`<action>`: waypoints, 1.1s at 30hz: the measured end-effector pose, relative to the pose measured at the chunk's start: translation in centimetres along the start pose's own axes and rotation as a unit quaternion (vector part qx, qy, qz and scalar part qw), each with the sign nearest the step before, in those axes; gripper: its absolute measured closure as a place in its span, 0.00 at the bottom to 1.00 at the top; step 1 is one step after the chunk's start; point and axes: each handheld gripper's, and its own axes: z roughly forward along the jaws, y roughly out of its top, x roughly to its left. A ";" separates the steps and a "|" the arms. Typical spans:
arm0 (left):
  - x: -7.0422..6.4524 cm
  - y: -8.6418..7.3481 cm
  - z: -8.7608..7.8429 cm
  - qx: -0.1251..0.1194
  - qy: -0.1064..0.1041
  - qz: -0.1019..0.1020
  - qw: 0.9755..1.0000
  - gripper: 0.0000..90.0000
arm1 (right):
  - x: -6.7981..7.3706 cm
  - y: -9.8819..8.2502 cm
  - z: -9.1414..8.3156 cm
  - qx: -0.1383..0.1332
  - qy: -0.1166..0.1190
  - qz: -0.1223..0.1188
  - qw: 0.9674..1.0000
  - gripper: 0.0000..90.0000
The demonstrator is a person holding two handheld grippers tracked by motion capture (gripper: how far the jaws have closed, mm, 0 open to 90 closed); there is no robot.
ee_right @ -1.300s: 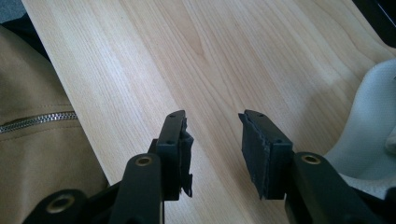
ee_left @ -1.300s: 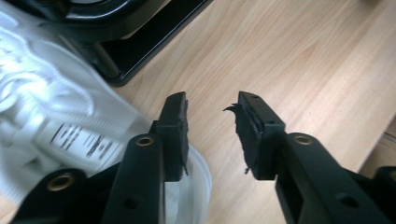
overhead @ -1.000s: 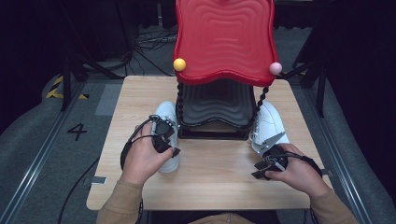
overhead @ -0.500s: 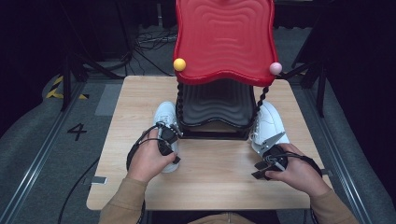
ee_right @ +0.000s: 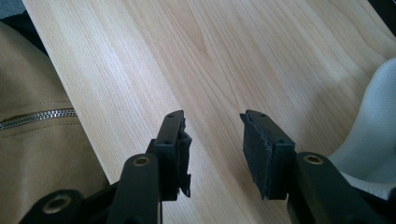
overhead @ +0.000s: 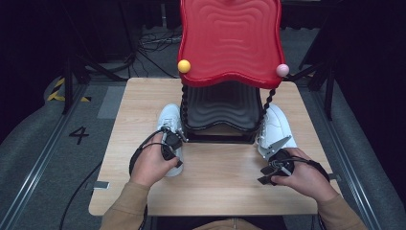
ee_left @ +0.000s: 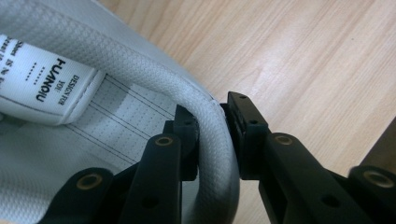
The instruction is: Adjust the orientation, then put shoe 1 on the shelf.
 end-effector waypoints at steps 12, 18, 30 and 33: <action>0.7 -0.2 -1.0 -0.016 0.007 -0.029 0.999 0.88 | -0.1 0.0 0.1 0.002 0.000 0.002 1.000 0.66; 1.0 0.2 -2.6 -0.004 0.029 -0.037 0.999 0.87 | -0.2 -0.1 -0.1 -0.001 -0.002 0.004 1.000 0.66; 1.5 0.3 -7.6 -0.023 0.029 -0.065 0.997 0.87 | -0.2 -0.1 0.1 0.003 -0.001 0.005 1.000 0.66; 1.6 0.5 -8.4 -0.025 0.036 -0.067 0.997 0.87 | -0.2 0.0 0.0 0.002 -0.001 0.004 1.000 0.66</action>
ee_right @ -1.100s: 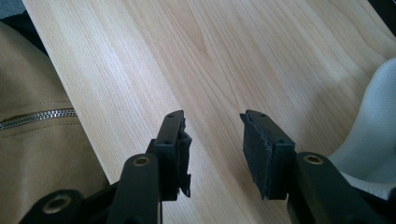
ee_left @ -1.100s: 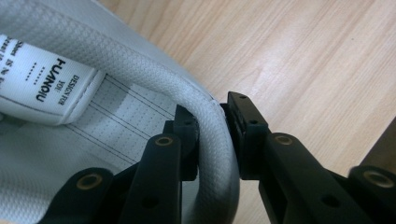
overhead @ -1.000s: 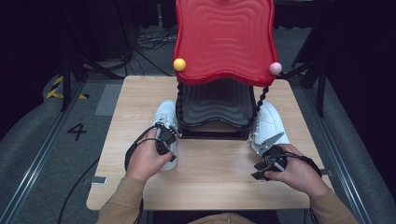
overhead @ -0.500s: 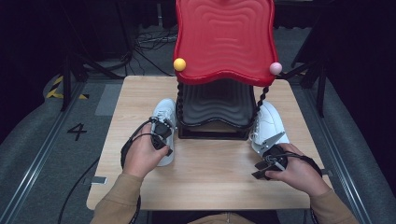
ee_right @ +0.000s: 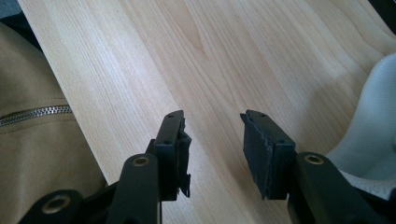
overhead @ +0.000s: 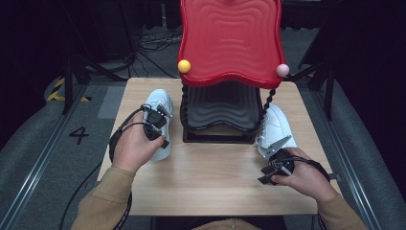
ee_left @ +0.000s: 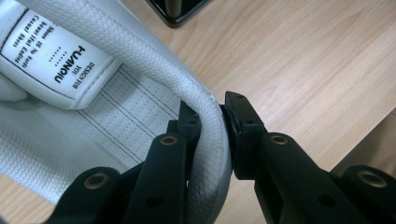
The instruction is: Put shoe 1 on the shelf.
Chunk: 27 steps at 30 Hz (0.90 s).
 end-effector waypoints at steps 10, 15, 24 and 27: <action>0.0 1.1 -3.4 -0.009 0.003 -0.012 1.000 0.87 | 0.0 0.0 -0.1 -0.001 0.001 0.002 1.000 0.66; -0.2 1.9 -5.6 -0.019 0.003 -0.018 1.000 0.86 | 0.0 -0.1 -0.1 -0.001 0.001 0.003 1.000 0.65; -0.6 3.2 -8.9 -0.026 0.020 -0.014 0.999 0.86 | 0.0 -0.1 -0.1 -0.002 0.001 0.003 1.000 0.65; -0.9 3.8 -10.0 -0.029 0.019 -0.015 0.999 0.86 | 0.1 -0.1 -0.1 -0.003 0.002 0.003 1.000 0.65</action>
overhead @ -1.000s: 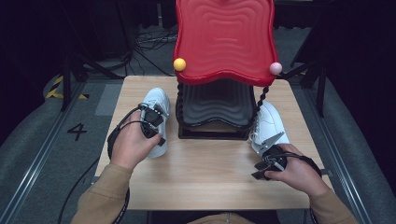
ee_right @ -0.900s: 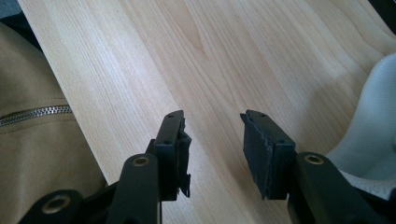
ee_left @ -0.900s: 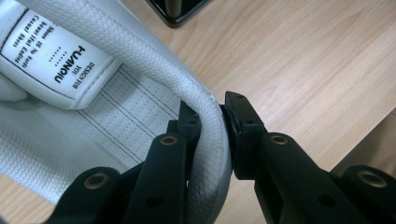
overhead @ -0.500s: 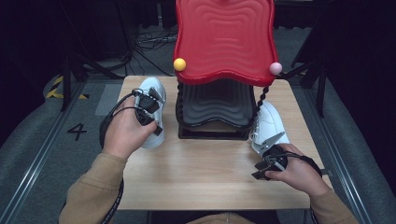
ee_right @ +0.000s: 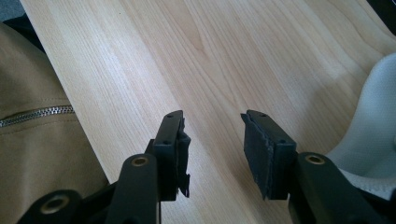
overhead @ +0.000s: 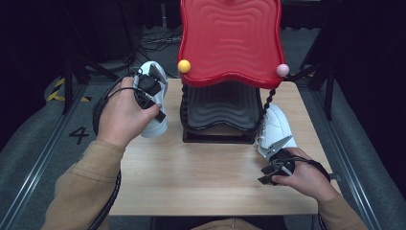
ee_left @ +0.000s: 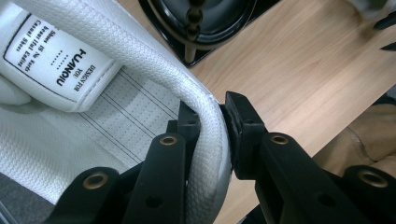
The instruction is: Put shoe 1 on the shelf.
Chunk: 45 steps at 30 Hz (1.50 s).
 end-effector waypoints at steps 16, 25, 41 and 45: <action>-0.9 2.0 -5.0 -0.023 0.027 0.002 0.999 0.86 | 0.0 -0.1 0.0 0.000 0.001 0.002 1.000 0.65; -1.2 2.8 -7.0 -0.030 0.035 0.002 0.999 0.86 | 0.0 0.0 -0.1 0.000 0.001 0.001 1.000 0.65; -3.0 5.2 -10.8 -0.052 0.058 0.020 0.997 0.85 | 0.4 0.0 0.2 0.003 0.004 0.000 1.000 0.65; -3.6 6.1 -11.9 -0.056 0.065 0.027 0.996 0.85 | 0.6 0.0 0.6 0.008 0.007 -0.004 1.000 0.65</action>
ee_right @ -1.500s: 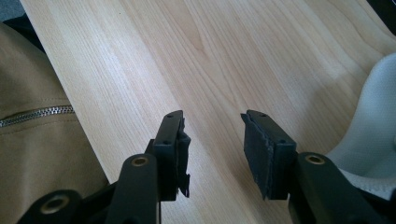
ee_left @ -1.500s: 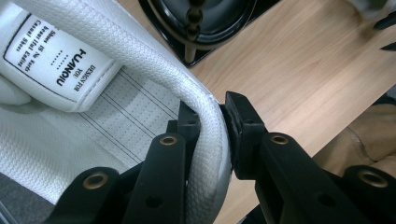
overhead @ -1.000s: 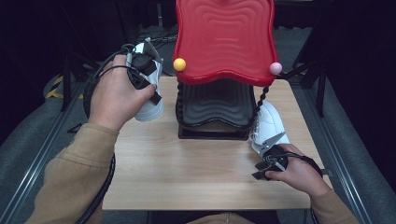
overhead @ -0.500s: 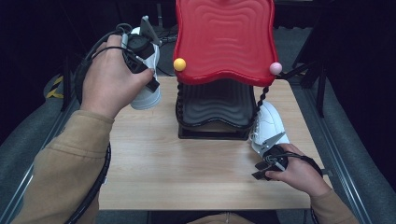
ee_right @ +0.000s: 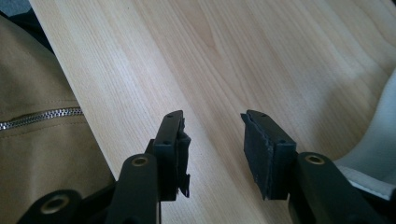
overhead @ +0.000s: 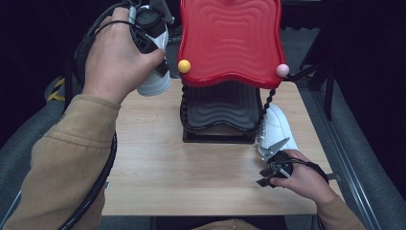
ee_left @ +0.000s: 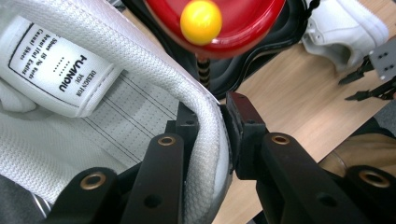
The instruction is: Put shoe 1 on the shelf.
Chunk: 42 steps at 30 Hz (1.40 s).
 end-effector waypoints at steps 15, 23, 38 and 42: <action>-2.1 4.3 -0.9 -0.019 0.007 0.042 0.999 0.84 | -0.1 -0.8 -0.2 -0.001 -0.001 0.009 1.000 0.65; -3.2 6.3 -0.9 -0.032 0.009 0.063 0.997 0.84 | -0.1 -0.9 -0.1 0.000 0.001 0.011 1.000 0.65; -4.7 10.0 0.4 -0.035 0.026 0.095 0.995 0.83 | -0.4 -1.3 -0.1 0.000 0.003 0.016 1.000 0.65; -5.2 10.7 0.8 -0.038 0.024 0.102 0.994 0.83 | -0.4 -1.3 0.0 0.004 0.004 0.017 1.000 0.65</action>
